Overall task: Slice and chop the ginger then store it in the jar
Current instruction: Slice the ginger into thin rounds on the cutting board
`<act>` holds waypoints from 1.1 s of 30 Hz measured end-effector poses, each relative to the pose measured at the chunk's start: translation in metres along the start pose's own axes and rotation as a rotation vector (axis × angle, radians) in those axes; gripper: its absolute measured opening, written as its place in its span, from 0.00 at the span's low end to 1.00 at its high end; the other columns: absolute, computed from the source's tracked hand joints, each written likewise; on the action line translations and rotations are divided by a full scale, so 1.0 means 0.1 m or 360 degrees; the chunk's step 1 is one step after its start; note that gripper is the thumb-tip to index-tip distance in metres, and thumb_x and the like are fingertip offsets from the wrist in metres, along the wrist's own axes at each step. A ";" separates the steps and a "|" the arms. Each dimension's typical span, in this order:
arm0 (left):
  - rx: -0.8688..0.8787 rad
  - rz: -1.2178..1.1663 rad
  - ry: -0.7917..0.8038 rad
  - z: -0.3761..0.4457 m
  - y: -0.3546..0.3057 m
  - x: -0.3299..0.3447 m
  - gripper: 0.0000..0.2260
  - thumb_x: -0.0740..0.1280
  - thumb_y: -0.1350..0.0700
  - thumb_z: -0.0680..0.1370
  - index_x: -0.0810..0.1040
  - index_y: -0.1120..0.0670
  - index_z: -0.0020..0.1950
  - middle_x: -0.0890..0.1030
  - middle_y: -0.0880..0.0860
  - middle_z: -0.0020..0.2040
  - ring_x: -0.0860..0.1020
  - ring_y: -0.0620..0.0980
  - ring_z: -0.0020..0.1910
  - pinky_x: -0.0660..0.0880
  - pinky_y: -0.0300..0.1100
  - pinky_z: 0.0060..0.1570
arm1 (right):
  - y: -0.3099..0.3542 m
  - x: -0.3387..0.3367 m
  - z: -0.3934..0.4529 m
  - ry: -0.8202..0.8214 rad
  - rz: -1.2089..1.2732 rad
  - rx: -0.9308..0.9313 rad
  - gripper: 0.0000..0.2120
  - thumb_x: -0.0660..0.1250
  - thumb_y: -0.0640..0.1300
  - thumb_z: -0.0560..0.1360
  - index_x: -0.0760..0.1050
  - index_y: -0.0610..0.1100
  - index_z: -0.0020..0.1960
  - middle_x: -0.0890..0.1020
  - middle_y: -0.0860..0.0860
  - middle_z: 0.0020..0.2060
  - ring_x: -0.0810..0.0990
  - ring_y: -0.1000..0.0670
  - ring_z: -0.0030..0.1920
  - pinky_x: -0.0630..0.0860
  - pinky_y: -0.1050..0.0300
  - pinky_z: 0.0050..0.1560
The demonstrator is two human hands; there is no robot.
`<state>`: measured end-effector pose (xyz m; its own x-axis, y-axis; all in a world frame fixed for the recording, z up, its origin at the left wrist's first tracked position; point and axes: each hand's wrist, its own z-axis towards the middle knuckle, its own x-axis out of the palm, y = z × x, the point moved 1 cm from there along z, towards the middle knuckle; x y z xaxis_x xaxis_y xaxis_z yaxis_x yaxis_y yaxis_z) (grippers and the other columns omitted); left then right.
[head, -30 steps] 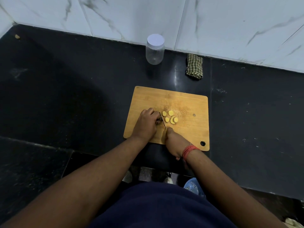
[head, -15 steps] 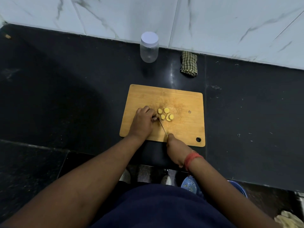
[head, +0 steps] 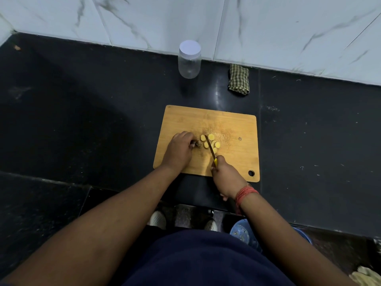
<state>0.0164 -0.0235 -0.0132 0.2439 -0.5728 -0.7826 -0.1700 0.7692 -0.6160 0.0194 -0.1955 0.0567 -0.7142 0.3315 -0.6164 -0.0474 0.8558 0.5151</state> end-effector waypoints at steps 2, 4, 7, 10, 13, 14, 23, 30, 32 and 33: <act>-0.0008 -0.0006 0.0007 0.02 0.00 -0.01 0.08 0.67 0.63 0.78 0.80 0.55 0.55 0.82 0.50 0.52 0.75 0.51 0.54 0.74 0.48 0.53 | 0.06 0.00 0.03 -0.0007 -0.0034 -0.0015 0.09 0.53 0.41 0.82 0.60 0.42 0.62 0.74 0.43 0.39 0.77 0.43 0.27 0.73 0.56 0.18; -0.0002 0.0025 0.0015 0.03 0.00 -0.04 0.09 0.67 0.63 0.78 0.81 0.55 0.57 0.82 0.50 0.53 0.75 0.51 0.55 0.74 0.46 0.53 | 0.10 0.01 0.07 -0.0013 -0.0081 -0.0016 0.11 0.53 0.40 0.81 0.60 0.42 0.63 0.73 0.43 0.39 0.78 0.43 0.28 0.72 0.57 0.18; 0.0089 0.0154 0.0026 0.03 0.02 -0.06 0.03 0.69 0.61 0.77 0.82 0.54 0.49 0.81 0.50 0.48 0.73 0.53 0.52 0.73 0.49 0.51 | 0.14 0.03 0.11 0.0012 -0.0124 0.0002 0.13 0.53 0.39 0.81 0.59 0.42 0.65 0.73 0.43 0.38 0.78 0.42 0.28 0.74 0.55 0.18; 0.0135 0.0188 0.0012 0.04 0.04 -0.07 0.03 0.70 0.61 0.76 0.82 0.55 0.47 0.79 0.51 0.46 0.74 0.53 0.48 0.74 0.52 0.48 | 0.16 0.05 0.15 0.0041 -0.0153 0.0013 0.13 0.53 0.38 0.81 0.60 0.42 0.65 0.73 0.44 0.38 0.77 0.42 0.29 0.74 0.54 0.18; 0.0152 0.0200 0.0008 0.04 0.03 -0.08 0.03 0.70 0.61 0.76 0.83 0.54 0.47 0.79 0.50 0.47 0.74 0.52 0.47 0.75 0.51 0.49 | 0.17 0.06 0.17 0.0054 -0.0188 0.0018 0.16 0.52 0.35 0.80 0.59 0.42 0.66 0.72 0.44 0.39 0.77 0.42 0.30 0.72 0.56 0.17; 0.0160 0.0206 0.0005 0.04 0.03 -0.08 0.03 0.70 0.60 0.75 0.83 0.54 0.47 0.79 0.50 0.47 0.74 0.52 0.47 0.74 0.51 0.49 | 0.17 0.06 0.18 0.0060 -0.0199 0.0017 0.16 0.53 0.35 0.79 0.59 0.42 0.67 0.72 0.44 0.39 0.77 0.42 0.31 0.72 0.56 0.17; 0.0256 0.0311 -0.0003 0.06 0.02 -0.11 0.04 0.69 0.59 0.77 0.83 0.53 0.48 0.78 0.49 0.46 0.75 0.51 0.46 0.71 0.49 0.53 | 0.20 0.04 0.24 0.0081 -0.0270 -0.0011 0.22 0.52 0.33 0.78 0.57 0.43 0.71 0.73 0.44 0.39 0.77 0.43 0.34 0.71 0.57 0.17; 0.0283 0.0342 -0.0016 0.05 0.03 -0.09 0.05 0.68 0.60 0.77 0.82 0.53 0.48 0.78 0.50 0.45 0.75 0.52 0.45 0.73 0.50 0.52 | 0.25 0.05 0.31 0.0070 -0.0343 0.0023 0.20 0.53 0.31 0.77 0.59 0.40 0.68 0.72 0.45 0.38 0.74 0.45 0.32 0.69 0.56 0.16; 0.0289 0.0352 -0.0036 0.04 0.02 -0.09 0.04 0.68 0.61 0.77 0.82 0.53 0.48 0.78 0.50 0.44 0.75 0.52 0.44 0.73 0.50 0.51 | 0.33 0.04 0.34 0.0083 -0.0392 0.0055 0.20 0.56 0.29 0.76 0.59 0.37 0.67 0.70 0.46 0.35 0.75 0.45 0.32 0.69 0.54 0.17; 0.0287 0.0354 -0.0043 0.04 0.02 -0.08 0.04 0.69 0.61 0.77 0.82 0.53 0.48 0.78 0.50 0.45 0.75 0.52 0.44 0.74 0.51 0.52 | 0.37 0.03 0.37 0.0089 -0.0435 0.0067 0.21 0.57 0.28 0.76 0.59 0.36 0.67 0.70 0.46 0.34 0.76 0.44 0.33 0.70 0.54 0.19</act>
<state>0.0178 -0.0158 -0.0077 0.2455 -0.3787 -0.8924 -0.0502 0.9144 -0.4018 0.0411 -0.1483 0.0518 -0.7165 0.0647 -0.6946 -0.2154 0.9265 0.3085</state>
